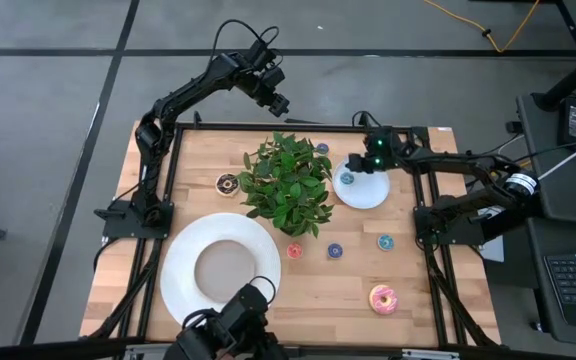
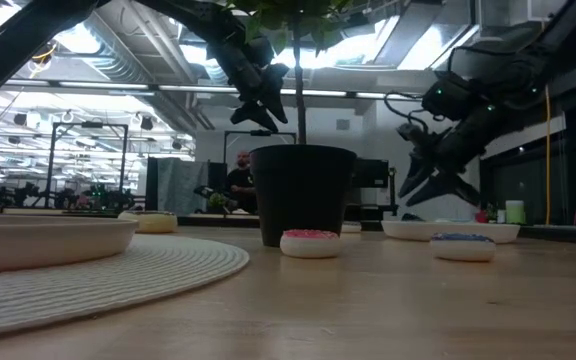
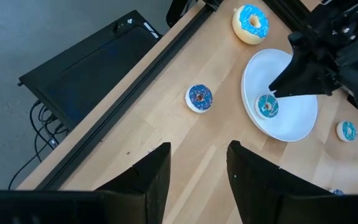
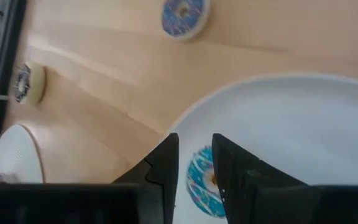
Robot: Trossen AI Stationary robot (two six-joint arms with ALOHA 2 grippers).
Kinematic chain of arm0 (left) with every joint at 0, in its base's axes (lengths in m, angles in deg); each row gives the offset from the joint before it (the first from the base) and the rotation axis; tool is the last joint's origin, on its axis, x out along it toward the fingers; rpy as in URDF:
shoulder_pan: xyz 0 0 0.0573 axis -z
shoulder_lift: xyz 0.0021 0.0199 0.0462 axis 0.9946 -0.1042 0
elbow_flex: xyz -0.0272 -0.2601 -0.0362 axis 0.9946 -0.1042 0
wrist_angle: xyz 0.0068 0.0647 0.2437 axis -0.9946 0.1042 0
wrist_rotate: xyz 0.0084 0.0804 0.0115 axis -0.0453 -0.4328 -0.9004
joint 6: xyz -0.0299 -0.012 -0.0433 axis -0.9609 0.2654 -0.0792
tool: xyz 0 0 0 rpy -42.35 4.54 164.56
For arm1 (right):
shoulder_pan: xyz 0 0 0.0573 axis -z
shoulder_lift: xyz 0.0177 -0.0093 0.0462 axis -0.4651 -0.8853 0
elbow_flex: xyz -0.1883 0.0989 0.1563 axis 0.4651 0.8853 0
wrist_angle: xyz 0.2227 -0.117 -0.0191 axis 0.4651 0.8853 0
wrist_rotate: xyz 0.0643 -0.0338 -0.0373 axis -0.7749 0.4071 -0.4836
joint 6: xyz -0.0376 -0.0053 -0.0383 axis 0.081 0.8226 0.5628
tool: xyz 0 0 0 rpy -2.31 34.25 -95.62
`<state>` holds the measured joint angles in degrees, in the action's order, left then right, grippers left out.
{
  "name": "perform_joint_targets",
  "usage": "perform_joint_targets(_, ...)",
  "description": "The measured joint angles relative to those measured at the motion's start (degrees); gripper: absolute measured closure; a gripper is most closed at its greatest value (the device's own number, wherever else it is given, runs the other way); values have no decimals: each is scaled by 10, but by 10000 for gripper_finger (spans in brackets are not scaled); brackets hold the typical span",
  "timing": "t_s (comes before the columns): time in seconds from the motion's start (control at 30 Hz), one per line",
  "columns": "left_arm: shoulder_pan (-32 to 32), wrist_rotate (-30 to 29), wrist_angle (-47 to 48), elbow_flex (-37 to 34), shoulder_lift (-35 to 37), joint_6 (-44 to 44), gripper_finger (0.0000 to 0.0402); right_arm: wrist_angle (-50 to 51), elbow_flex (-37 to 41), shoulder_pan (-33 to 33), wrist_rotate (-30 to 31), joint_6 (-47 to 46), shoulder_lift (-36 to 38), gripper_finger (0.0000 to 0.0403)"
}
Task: Pick & Place donuts
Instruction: Put the large light blue donut on the brown plate
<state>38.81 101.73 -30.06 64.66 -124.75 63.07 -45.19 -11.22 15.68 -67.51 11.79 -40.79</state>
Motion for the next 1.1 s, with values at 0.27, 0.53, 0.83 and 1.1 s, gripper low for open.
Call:
perform_joint_targets(0.27, 0, 0, 0, 0, 0, -10, 249, 16, -55, 0, -1, 26, 0, 304)
perform_joint_targets(0.53, -6, 0, 0, 0, 0, -16, 249, 102, -138, 0, -4, 91, 0, 304)
perform_joint_targets(0.83, -10, 28, 36, 0, 22, -30, 249, 179, -231, 0, -1, 135, 0, 304)
perform_joint_targets(1.1, -10, -46, 63, -4, 88, -21, 249, 180, -251, 0, -1, 134, 0, 304)
